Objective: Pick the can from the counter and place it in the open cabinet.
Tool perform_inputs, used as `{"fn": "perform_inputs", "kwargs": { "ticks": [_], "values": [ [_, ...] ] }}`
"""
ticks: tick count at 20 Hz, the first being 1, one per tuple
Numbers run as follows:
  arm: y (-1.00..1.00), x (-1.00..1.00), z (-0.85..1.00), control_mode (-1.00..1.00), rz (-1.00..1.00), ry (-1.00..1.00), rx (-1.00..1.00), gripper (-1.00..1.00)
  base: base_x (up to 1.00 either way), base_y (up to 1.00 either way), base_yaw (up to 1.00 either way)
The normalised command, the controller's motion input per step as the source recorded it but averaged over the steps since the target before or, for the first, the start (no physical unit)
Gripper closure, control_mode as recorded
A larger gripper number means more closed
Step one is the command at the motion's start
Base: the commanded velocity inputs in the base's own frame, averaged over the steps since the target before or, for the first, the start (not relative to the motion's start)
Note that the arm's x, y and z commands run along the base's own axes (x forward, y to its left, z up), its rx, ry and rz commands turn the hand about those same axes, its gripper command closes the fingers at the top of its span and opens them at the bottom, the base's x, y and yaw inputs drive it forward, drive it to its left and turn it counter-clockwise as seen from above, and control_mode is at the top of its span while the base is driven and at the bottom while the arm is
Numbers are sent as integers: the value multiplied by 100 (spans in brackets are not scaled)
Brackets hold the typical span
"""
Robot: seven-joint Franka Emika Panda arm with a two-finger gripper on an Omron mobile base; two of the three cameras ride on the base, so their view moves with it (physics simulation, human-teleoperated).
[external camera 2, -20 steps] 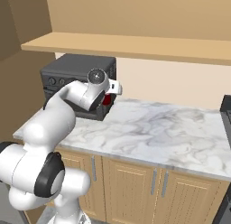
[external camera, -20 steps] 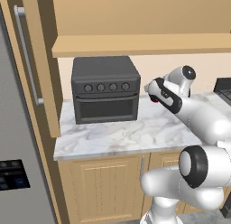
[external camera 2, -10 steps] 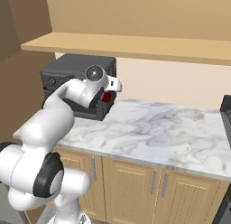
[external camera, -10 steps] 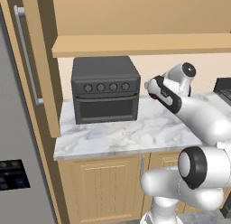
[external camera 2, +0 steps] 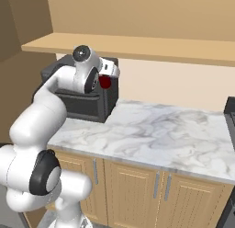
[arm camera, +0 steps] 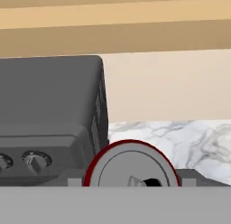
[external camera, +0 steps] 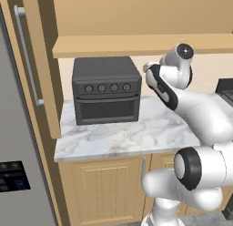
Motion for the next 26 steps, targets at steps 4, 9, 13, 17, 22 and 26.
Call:
{"fn": "perform_inputs", "kwargs": {
  "ticks": [4, 9, 13, 17, 22, 26],
  "values": [
    [0, -2, 61, -100, -7, 0, 0, 100, 0, 0, 0],
    [0, -15, 51, -100, -3, -3, 0, 100, 0, 0, 0],
    [0, -25, 54, -100, -3, -10, 0, 100, 0, 0, 0],
    [0, -32, 51, -100, -2, -20, 0, 100, 0, 0, 0],
    [0, -8, 39, -100, 0, -26, 0, 100, 0, 0, 0],
    [0, 0, 25, -100, 0, -19, 0, 100, 0, 0, 0]
  ]
}}
